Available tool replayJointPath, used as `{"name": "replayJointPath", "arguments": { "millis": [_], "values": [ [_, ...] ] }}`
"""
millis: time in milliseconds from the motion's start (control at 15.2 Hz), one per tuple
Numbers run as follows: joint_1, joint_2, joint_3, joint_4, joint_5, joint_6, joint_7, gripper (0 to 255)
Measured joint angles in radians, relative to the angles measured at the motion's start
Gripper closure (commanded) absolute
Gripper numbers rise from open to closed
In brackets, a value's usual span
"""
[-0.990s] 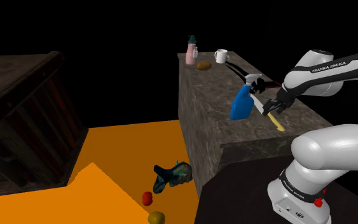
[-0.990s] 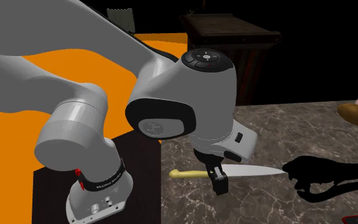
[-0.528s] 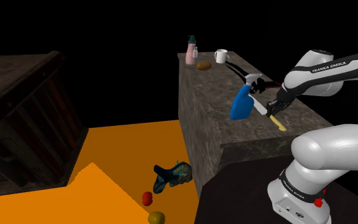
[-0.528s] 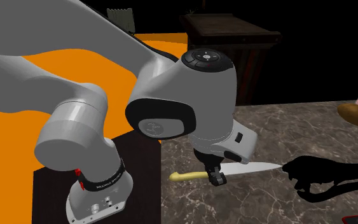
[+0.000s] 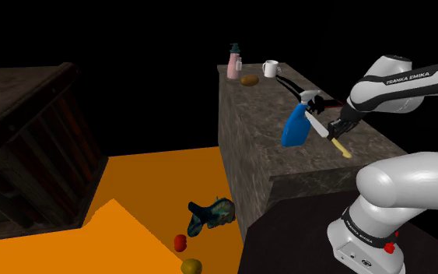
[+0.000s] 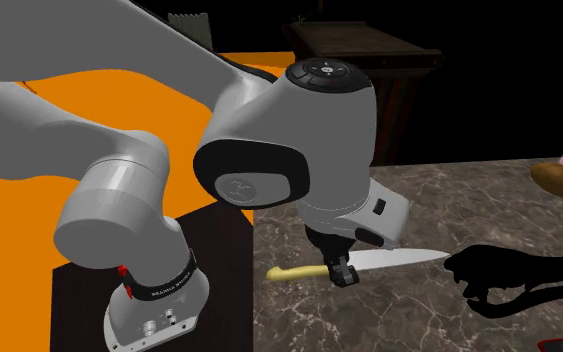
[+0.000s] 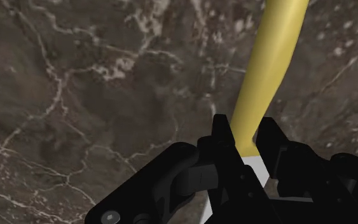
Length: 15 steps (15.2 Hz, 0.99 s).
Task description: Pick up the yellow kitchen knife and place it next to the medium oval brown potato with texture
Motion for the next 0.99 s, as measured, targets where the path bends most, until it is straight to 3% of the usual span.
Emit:
{"name": "replayJointPath", "arguments": {
  "millis": [990],
  "values": [
    [0.008,-0.126,0.068,0.137,0.042,-0.26,0.021,255]
  ]
}}
